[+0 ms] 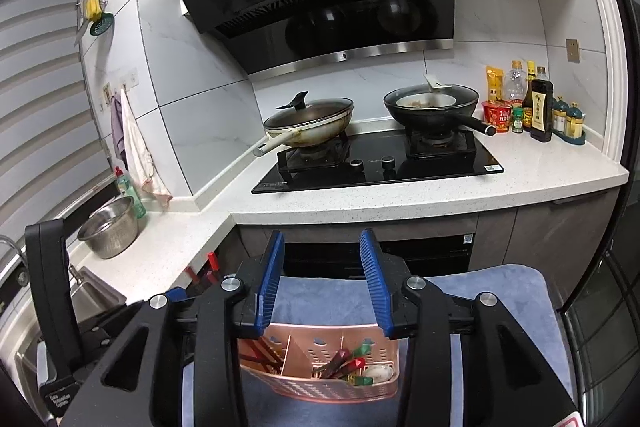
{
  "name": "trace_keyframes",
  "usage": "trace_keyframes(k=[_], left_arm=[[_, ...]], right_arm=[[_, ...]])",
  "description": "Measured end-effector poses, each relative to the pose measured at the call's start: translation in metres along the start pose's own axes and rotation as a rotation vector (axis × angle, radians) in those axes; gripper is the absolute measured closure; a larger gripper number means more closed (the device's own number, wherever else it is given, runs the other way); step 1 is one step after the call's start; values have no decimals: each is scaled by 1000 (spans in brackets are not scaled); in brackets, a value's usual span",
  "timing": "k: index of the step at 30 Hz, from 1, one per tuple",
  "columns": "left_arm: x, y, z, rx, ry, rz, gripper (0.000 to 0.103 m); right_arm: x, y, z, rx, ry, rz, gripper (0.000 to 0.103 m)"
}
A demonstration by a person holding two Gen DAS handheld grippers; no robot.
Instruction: Organize utensils
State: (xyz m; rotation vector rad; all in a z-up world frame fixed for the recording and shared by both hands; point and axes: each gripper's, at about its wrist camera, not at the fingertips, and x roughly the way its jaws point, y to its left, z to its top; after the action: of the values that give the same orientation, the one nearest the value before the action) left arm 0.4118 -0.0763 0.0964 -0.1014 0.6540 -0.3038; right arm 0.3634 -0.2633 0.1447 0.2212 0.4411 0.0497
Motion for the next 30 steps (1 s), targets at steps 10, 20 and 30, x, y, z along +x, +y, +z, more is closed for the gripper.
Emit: trace_keyframes(k=[10, 20, 30], left_arm=[[-41, -5, -39, 62, 19, 80, 50], [-70, -8, -92, 87, 73, 124, 50], [-85, -15, -133, 113, 119, 155, 50]], right_arm=[[-26, 0, -43, 0, 88, 0, 61], [-58, 4, -114, -7, 215, -15, 61], [-76, 16, -163, -23, 302, -38, 61]])
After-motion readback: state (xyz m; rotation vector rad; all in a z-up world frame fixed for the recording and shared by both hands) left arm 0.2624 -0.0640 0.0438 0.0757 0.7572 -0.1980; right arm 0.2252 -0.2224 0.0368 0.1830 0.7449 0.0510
